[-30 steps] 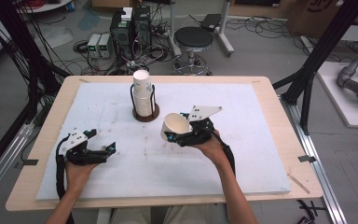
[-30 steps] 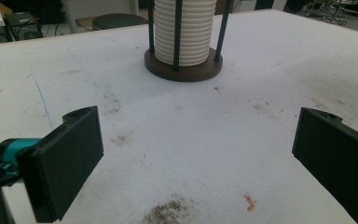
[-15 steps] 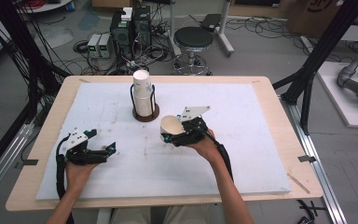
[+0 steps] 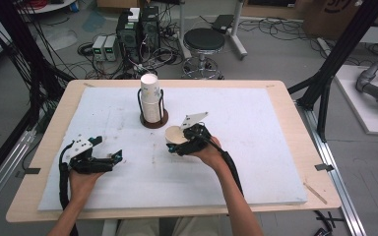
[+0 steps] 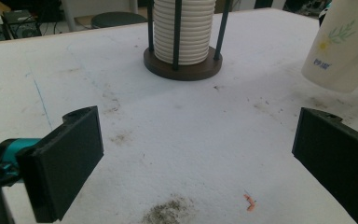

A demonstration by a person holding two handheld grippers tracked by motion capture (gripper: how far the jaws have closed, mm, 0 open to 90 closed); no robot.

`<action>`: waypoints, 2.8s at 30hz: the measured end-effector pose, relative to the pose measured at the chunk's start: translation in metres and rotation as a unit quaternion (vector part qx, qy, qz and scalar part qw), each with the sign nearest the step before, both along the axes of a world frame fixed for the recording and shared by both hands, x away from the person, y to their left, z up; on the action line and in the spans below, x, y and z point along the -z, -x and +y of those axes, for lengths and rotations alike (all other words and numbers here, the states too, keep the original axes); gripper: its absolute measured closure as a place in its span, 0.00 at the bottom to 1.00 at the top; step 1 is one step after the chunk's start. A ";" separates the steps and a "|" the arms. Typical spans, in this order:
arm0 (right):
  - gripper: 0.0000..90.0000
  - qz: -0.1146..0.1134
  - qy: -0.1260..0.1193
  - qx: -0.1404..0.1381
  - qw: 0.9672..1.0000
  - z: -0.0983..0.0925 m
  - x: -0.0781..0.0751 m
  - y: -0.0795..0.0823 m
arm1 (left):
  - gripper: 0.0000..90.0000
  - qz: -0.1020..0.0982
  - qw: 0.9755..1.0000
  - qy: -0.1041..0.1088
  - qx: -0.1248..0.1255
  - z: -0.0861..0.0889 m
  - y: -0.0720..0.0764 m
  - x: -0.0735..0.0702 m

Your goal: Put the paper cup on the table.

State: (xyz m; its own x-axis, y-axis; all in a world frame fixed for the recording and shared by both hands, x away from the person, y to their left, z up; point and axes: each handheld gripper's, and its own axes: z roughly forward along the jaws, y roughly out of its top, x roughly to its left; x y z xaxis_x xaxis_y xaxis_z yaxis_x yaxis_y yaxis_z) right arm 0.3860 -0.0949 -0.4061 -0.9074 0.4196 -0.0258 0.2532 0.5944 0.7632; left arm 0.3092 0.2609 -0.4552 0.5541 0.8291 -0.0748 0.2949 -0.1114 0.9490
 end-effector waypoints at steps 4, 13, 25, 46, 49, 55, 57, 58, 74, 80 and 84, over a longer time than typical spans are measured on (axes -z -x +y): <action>0.36 0.007 0.015 0.004 1.000 0.004 0.005 -0.002 | 0.02 0.000 1.000 0.000 0.000 0.000 0.000 0.000; 0.36 0.005 0.033 0.005 0.999 0.010 0.010 -0.004 | 0.02 0.000 1.000 0.000 -0.001 0.000 0.000 0.000; 0.30 0.001 0.049 0.001 0.999 0.014 0.016 -0.004 | 0.02 -0.001 1.000 -0.001 0.000 0.000 0.000 0.000; 0.15 0.015 0.040 0.004 0.999 0.008 0.022 -0.001 | 0.02 0.000 1.000 0.004 0.001 0.001 0.000 0.000; 0.15 0.009 0.038 0.008 0.999 0.001 0.022 0.004 | 0.02 0.001 1.000 0.004 0.000 0.001 0.000 0.000; 0.15 0.004 0.021 0.020 1.000 -0.015 0.020 0.009 | 0.02 0.001 1.000 0.005 0.001 0.001 0.000 0.000; 0.15 0.001 0.018 0.020 1.000 -0.021 0.018 0.012 | 0.02 0.002 1.000 0.005 0.002 0.001 0.000 0.000; 0.15 0.000 0.018 0.020 1.000 -0.023 0.018 0.014 | 0.02 0.002 1.000 0.005 0.002 0.001 0.000 0.000; 0.15 -0.021 -0.040 0.081 0.996 -0.091 0.024 0.041 | 0.02 0.002 1.000 0.007 0.006 0.002 0.001 0.000; 0.15 -0.029 -0.061 0.119 0.991 -0.119 0.026 0.048 | 0.02 0.003 1.000 0.009 0.007 0.002 0.001 0.000; 0.16 -0.041 -0.086 0.138 0.986 -0.136 0.029 0.053 | 0.02 0.001 1.000 0.011 0.007 0.002 0.002 0.000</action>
State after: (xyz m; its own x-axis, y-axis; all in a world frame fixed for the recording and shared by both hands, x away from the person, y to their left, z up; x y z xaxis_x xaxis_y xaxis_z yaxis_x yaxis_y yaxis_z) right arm 0.3335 -0.2310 -0.4347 -0.7555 0.6551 -0.0011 0.3205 0.3709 0.8716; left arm 0.3071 0.2629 -0.4554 0.5660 0.8190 -0.0939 0.2956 -0.0952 0.9506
